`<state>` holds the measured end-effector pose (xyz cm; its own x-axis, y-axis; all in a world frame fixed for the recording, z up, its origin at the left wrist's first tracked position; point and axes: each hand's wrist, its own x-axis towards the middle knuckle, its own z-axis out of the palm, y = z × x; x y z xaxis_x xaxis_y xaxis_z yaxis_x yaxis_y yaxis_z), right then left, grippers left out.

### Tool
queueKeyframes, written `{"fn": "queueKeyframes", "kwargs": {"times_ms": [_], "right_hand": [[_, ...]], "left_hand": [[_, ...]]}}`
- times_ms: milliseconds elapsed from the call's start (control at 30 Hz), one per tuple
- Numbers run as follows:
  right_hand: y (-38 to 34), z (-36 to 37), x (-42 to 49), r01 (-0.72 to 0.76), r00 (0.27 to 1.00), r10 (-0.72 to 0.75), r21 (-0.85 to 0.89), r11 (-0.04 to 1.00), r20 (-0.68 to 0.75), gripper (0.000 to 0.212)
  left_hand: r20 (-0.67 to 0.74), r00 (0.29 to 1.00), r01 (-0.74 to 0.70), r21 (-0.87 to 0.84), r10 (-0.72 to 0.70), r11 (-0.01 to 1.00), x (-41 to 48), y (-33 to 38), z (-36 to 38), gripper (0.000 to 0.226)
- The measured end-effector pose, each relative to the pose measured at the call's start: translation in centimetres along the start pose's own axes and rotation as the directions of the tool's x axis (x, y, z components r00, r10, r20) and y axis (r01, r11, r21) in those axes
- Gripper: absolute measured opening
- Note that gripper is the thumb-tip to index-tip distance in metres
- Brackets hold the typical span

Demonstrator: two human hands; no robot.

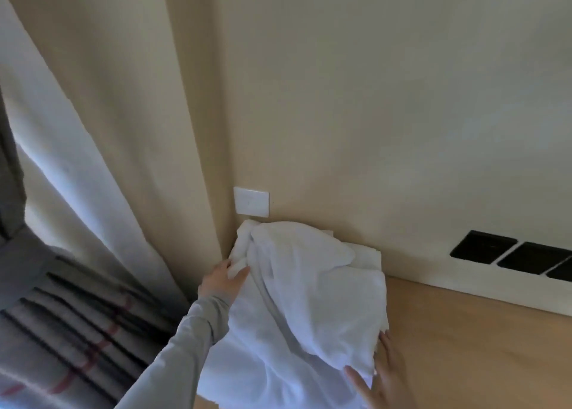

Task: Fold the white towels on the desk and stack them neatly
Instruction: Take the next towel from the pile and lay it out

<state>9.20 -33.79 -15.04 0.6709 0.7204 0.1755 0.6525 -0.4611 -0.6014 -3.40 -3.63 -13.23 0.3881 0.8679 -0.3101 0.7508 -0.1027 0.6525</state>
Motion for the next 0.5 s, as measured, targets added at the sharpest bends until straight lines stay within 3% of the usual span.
{"fn": "queueKeyframes", "kwargs": {"times_ms": [67,167,267,367,433,500], "right_hand": [[-0.6,0.5,1.3,0.130,0.989,-0.135,-0.079,0.988,-0.054,0.097],[-0.6,1.0,2.6,0.161,0.980,-0.173,-0.123,0.979,-0.096,0.074],[-1.3,0.8,2.7,0.069,0.994,-0.065,0.045,0.997,-0.085,0.033],[-2.1,0.5,3.2,-0.184,0.975,0.218,0.366,0.912,-0.052,0.017],[-3.0,-0.4,4.1,-0.275,0.944,0.330,0.544,0.793,-0.003,0.018],[-4.0,-1.8,5.1,-0.268,0.936,0.353,0.626,0.733,-0.013,0.014]], "left_hand": [[0.000,1.000,-0.012,0.116,0.012,0.993,1.3,-0.2,0.2,0.059],[-0.031,0.999,-0.035,0.176,0.041,0.984,2.2,-0.3,0.7,0.067],[-0.027,0.998,-0.050,0.285,0.060,0.957,2.3,-0.4,0.6,0.063],[-0.064,0.986,-0.112,0.441,0.156,0.890,1.6,-0.3,0.3,0.046],[-0.077,0.963,-0.213,0.371,0.259,0.904,1.1,0.0,0.1,0.035],[-0.049,0.960,-0.265,0.155,0.276,0.952,0.4,0.5,-0.2,0.032]]}}
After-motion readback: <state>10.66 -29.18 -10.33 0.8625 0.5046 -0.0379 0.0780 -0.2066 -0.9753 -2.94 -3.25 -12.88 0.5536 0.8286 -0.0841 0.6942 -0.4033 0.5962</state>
